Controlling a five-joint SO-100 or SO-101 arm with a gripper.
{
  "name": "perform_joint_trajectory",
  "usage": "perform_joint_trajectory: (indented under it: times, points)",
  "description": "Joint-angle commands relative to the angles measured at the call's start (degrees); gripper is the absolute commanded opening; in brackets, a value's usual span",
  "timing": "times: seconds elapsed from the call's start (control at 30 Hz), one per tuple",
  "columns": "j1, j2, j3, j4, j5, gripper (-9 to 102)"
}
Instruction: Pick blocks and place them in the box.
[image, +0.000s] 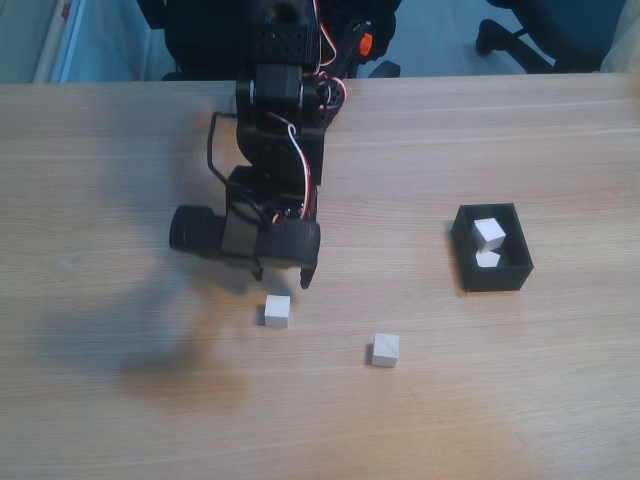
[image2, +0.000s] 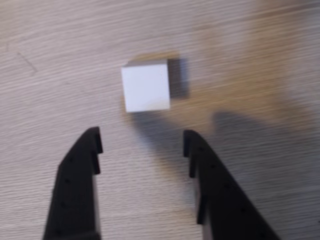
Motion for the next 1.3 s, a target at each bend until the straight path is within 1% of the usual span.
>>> perform_joint_trajectory:
  times: [0.0,0.63,0.77,1.07,1.27]
  points:
    - [0.26,-1.93,-4.66,-0.88,0.26,17]
    - [-0.88,-10.28,-8.53,-4.66,0.00,16]
    - [-0.79,-12.48,-10.46,-4.92,-0.26,13]
    - [-0.44,-13.27,-10.55,-4.39,-0.97,0]
    - [-1.93,-8.70,-9.40,-2.37,-1.32,0]
